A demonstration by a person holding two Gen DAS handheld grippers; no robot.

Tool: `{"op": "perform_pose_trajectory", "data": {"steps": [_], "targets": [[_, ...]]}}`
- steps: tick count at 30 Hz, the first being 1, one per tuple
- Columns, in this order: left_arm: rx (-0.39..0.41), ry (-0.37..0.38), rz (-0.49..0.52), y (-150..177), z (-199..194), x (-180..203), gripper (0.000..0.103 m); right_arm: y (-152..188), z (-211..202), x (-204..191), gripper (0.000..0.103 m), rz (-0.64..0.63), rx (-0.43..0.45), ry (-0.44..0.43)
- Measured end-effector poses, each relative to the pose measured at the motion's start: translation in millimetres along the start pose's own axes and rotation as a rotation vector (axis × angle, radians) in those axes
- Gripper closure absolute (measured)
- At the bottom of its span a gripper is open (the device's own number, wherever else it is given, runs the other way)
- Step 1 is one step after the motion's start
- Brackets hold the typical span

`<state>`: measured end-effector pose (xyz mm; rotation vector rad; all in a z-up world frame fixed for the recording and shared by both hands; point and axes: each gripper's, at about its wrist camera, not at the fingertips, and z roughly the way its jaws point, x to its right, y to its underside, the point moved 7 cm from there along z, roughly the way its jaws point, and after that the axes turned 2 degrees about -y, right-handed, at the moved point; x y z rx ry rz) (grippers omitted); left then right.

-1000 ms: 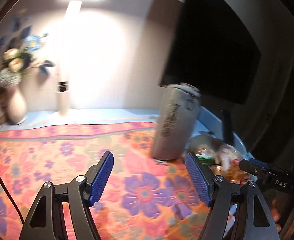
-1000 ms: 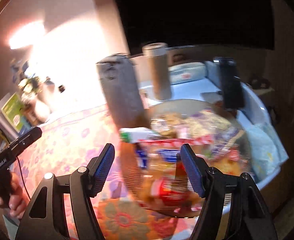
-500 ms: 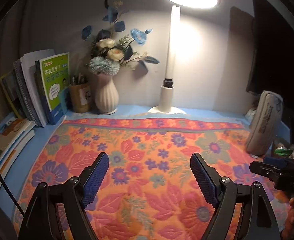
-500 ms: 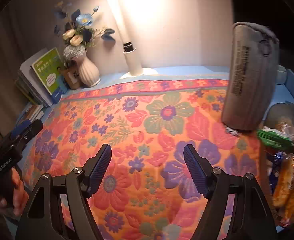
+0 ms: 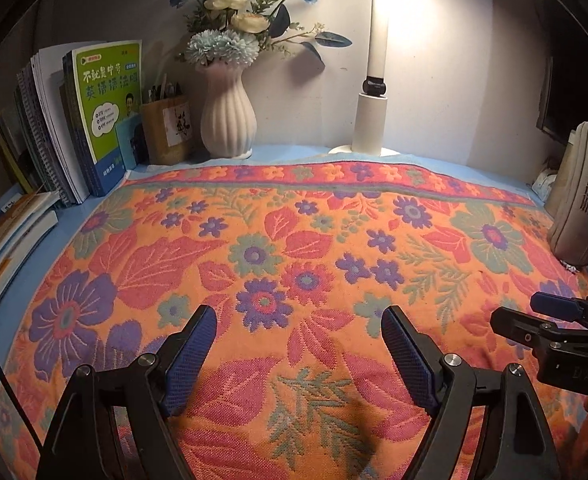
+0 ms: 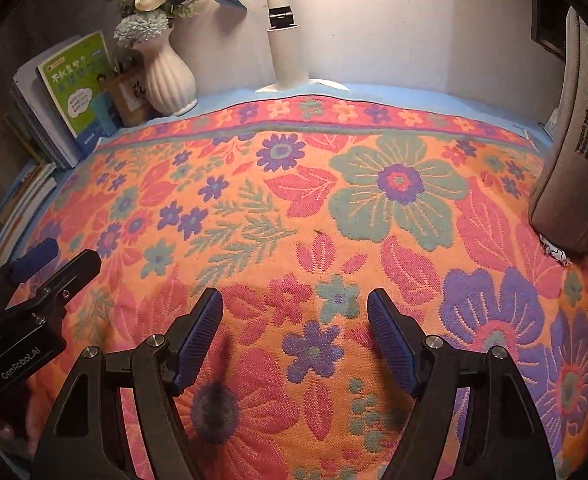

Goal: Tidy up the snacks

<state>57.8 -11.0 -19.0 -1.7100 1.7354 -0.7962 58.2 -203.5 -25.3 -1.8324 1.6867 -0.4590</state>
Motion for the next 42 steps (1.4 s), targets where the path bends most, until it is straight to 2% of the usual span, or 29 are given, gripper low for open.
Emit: {"op": "perform_pose_trajectory", "data": {"steps": [2,4,6,14,17,27,42], "targets": [[0.004,-0.003,0.003,0,0,1,0.020,1,0,0,0.022,0.001,0.002,-0.001],[0.009,-0.006,0.001,1,-1,1,0.014,1,0,-2,0.022,-0.008,0.005,0.006],[0.012,0.000,-0.006,1,-2,0,0.013,3,0,-4,0.022,-0.021,0.009,0.028],[-0.032,0.016,-0.045,2,6,-5,0.011,3,2,-11,0.020,-0.076,0.017,0.087],[-0.049,0.017,-0.046,3,9,-5,0.006,3,2,-11,0.019,-0.078,0.015,0.089],[-0.080,0.026,-0.064,5,14,-8,0.006,2,4,-7,0.019,-0.056,0.001,0.086],[-0.069,0.024,-0.081,5,12,-11,0.006,4,7,-7,0.019,-0.069,-0.010,0.118]]}}
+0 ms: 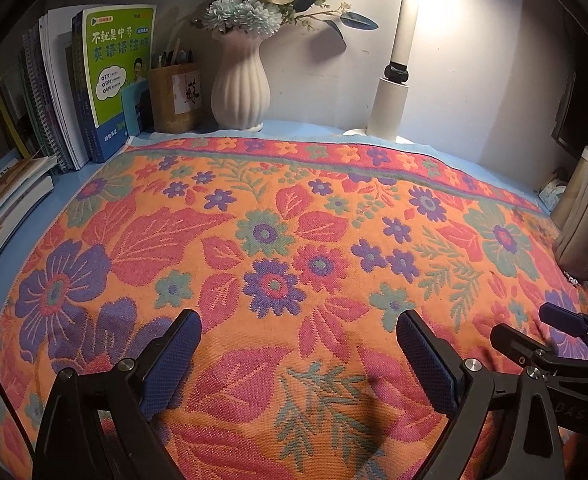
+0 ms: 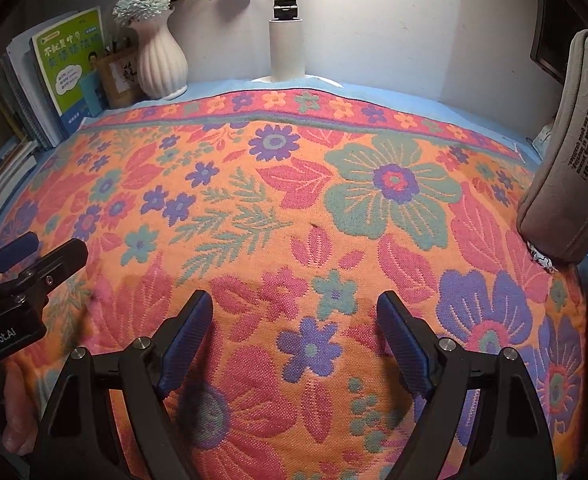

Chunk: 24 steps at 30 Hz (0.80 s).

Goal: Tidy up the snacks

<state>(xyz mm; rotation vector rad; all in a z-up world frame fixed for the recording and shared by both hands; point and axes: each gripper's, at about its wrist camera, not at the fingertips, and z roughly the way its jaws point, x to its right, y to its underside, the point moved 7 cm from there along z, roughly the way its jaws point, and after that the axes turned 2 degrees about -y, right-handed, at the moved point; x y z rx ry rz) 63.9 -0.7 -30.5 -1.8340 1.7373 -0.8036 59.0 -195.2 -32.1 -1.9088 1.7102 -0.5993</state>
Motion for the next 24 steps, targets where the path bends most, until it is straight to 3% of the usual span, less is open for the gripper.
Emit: {"op": "perform_pose_trajectory", "data": {"steps": [24], "targets": [[0.000,-0.001,0.000,0.3,-0.1,-0.2,0.006,0.9,2.1,-0.1,0.018,-0.004,-0.009,0.005]]}}
